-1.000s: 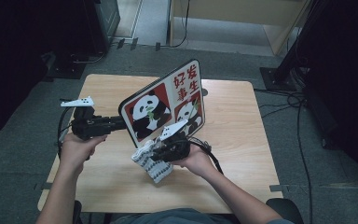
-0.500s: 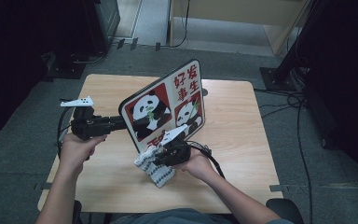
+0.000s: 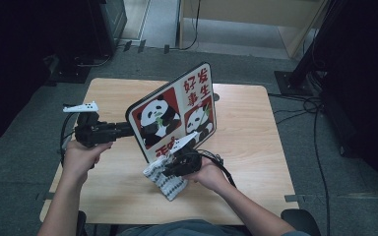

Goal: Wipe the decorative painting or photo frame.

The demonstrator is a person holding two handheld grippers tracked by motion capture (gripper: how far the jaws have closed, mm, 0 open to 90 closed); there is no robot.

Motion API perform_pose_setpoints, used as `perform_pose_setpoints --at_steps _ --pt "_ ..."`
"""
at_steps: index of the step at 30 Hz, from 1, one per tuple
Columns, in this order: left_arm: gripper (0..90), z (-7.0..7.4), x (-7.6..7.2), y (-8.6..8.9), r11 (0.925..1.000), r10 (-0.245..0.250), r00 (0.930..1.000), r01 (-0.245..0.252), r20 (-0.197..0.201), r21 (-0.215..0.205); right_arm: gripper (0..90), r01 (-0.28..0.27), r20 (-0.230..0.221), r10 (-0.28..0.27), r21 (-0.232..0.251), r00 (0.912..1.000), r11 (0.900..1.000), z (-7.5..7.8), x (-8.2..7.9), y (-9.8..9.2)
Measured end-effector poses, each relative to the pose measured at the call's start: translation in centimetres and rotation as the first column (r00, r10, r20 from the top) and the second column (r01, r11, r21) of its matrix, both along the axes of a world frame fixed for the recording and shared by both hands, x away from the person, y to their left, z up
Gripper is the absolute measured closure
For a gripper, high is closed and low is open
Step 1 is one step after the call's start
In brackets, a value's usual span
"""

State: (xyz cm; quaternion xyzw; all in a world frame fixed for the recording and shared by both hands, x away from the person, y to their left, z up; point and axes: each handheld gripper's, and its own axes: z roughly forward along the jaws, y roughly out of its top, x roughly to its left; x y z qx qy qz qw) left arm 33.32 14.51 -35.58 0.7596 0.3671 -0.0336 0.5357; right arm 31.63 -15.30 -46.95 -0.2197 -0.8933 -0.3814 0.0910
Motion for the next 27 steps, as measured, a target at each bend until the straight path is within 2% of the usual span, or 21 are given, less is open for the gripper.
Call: perform_pose_setpoints --at_steps 11,13,21,24,27 --pt "56.8 0.4 0.0 0.4 1.0 0.006 1.0 -0.006 -0.002 -0.003 78.4 -0.047 0.016 0.047 0.019 0.9988 0.999 2.4 -0.8 0.6" --pt "56.7 0.6 -0.1 0.5 0.9999 0.005 1.0 -0.005 0.005 0.009 78.4 -0.054 0.023 0.053 0.03 0.9983 0.998 3.0 -0.9 0.7" --pt "57.2 1.7 -0.5 1.6 0.9998 0.009 0.9997 -0.009 0.022 -0.015 78.4 -0.089 0.035 0.087 0.041 0.9956 0.995 4.5 -1.5 1.3" --pt "58.0 2.4 -0.8 1.9 0.9999 0.005 0.9991 -0.004 0.041 -0.01 78.4 -0.102 0.039 0.1 0.044 0.9943 0.994 5.1 -1.7 1.7" --pt "57.8 2.4 -0.8 2.2 0.9999 0.012 0.999 -0.012 0.042 -0.001 78.4 -0.117 0.05 0.115 0.047 0.9922 0.992 5.8 -1.9 2.2"
